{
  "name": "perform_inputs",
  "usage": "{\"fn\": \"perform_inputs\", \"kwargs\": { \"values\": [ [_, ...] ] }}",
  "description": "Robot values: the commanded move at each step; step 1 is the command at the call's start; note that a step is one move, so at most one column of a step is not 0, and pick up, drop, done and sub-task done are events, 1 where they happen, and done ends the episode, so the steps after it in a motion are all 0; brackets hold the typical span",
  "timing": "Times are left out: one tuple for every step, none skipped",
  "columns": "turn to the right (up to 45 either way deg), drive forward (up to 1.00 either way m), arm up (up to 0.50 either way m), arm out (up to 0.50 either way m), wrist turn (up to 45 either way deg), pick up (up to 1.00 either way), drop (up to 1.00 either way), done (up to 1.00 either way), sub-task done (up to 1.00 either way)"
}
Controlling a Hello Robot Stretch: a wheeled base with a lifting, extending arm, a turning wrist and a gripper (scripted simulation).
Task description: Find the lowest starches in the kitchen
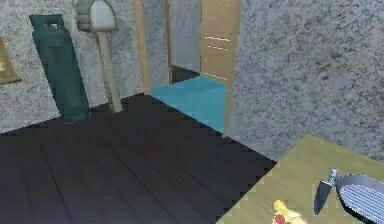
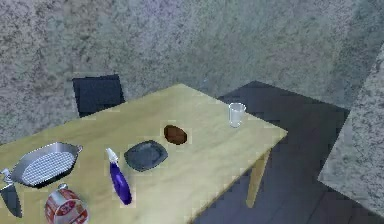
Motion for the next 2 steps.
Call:
{"fn": "perform_inputs", "kwargs": {
  "values": [
    [-45.0, 0.00, 0.00, 0.00, 0.0, 0.00, 0.00, 0.00, 0.00],
    [-45.0, 0.00, 0.00, 0.00, 0.0, 0.00, 0.00, 0.00, 0.00]
  ]
}}
